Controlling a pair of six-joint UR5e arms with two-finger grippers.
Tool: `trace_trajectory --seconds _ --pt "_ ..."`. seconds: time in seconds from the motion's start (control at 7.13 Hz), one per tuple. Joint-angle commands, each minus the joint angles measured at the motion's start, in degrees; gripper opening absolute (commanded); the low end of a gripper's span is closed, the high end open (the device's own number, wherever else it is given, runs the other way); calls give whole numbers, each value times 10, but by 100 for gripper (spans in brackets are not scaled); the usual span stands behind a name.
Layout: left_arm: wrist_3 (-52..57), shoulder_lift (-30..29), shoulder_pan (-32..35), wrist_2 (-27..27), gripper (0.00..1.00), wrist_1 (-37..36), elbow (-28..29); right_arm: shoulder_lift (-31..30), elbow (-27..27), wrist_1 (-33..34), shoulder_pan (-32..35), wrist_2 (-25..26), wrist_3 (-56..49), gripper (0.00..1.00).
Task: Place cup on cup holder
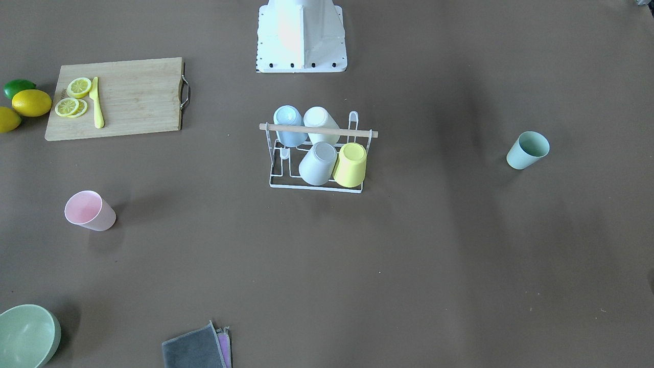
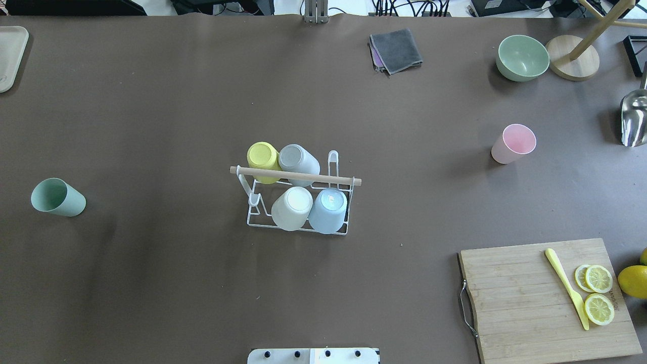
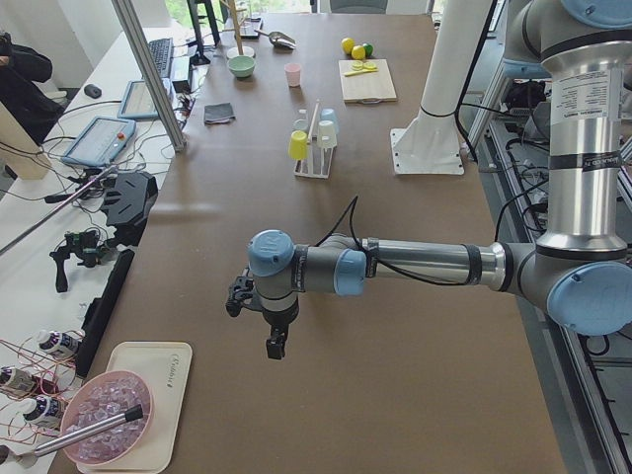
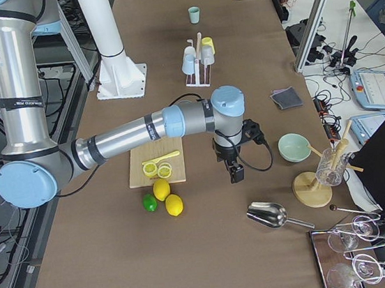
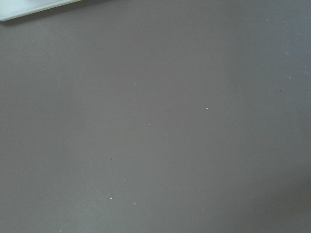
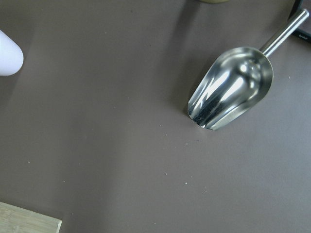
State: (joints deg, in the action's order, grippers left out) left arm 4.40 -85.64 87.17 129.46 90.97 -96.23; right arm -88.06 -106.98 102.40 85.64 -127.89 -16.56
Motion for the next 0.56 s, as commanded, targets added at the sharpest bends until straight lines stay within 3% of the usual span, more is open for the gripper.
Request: trace_trajectory --seconds 0.0,0.28,0.42 --pt "0 -2 -1 -1 98 0 1 53 -22 44 -47 52 2 100" --pt "-2 -1 0 1 98 -2 -5 117 -17 142 -90 99 0 100" --pt "-1 -2 -1 -1 98 -2 -3 132 -20 184 -119 164 4 100"
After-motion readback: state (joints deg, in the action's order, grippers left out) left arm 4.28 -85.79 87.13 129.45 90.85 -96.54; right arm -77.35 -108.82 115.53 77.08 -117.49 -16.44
